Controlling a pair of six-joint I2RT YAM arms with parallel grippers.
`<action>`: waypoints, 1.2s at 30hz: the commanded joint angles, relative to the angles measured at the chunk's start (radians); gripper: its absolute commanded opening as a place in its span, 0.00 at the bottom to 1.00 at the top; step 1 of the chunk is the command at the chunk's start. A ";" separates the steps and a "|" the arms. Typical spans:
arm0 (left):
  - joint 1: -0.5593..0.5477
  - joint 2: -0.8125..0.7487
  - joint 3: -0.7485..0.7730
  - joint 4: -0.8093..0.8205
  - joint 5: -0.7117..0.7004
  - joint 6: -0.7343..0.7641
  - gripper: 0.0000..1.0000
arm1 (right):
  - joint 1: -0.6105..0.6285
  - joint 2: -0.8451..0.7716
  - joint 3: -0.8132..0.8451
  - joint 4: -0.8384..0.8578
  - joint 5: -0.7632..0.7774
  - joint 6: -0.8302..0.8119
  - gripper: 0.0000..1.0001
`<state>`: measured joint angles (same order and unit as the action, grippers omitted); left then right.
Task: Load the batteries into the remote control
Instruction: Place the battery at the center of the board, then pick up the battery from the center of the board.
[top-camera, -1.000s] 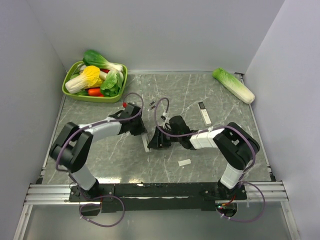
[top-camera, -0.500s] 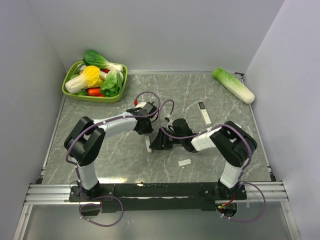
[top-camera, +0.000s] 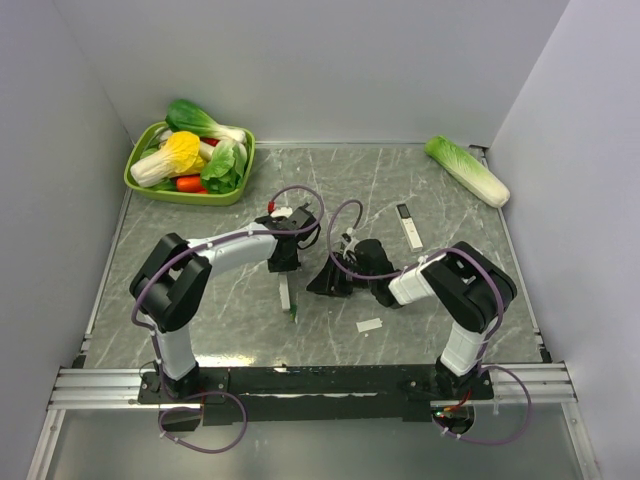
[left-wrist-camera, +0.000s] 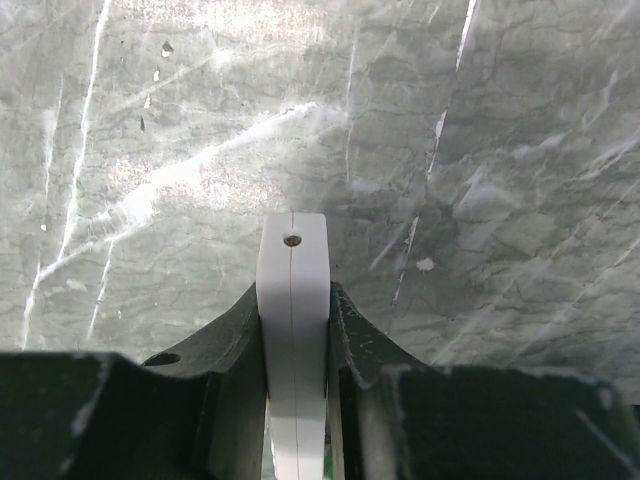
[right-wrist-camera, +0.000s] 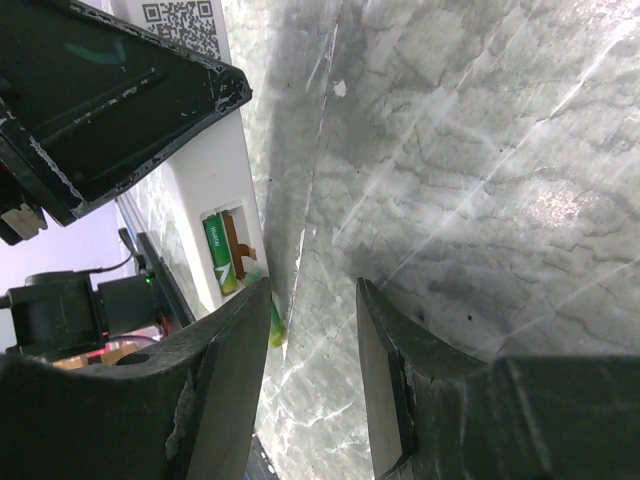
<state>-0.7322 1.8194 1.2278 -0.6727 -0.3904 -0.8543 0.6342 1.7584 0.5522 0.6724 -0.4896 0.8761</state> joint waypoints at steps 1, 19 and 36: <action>-0.007 0.006 0.010 0.002 -0.004 0.015 0.01 | -0.005 0.006 0.028 -0.039 0.014 -0.025 0.47; 0.135 -0.539 -0.316 0.298 0.041 -0.037 0.01 | 0.099 -0.186 0.259 -0.607 0.020 -0.679 0.51; 0.203 -1.569 -0.642 0.432 -0.081 0.113 0.16 | 0.242 -0.122 0.606 -1.155 -0.079 -1.661 0.64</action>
<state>-0.5316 0.3748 0.5777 -0.3042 -0.4435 -0.8410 0.8528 1.5852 1.0443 -0.3359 -0.5117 -0.4973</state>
